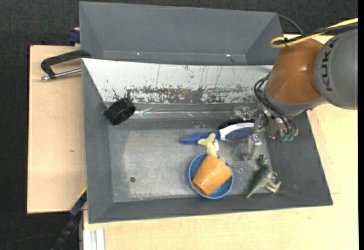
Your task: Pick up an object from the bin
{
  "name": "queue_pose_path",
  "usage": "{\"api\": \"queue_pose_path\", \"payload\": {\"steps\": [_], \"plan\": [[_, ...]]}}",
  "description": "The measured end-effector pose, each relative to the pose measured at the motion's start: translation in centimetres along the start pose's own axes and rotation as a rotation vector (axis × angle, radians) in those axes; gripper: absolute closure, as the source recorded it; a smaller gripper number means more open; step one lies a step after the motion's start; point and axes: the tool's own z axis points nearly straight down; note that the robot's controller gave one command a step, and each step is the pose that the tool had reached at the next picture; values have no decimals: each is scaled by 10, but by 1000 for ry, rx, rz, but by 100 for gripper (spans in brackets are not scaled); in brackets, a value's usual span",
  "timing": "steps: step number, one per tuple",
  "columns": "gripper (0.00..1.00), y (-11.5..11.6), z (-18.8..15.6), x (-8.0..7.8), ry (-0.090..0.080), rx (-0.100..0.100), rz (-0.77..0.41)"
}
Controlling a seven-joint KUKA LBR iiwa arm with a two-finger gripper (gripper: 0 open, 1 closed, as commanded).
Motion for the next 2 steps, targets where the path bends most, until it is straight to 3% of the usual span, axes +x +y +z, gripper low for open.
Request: {"api": "queue_pose_path", "payload": {"steps": [1, 2], "plan": [[0, 40, -36, 0, -10, 3, -105], [0, 15, -42, 2, -14, 6, -81]]}}
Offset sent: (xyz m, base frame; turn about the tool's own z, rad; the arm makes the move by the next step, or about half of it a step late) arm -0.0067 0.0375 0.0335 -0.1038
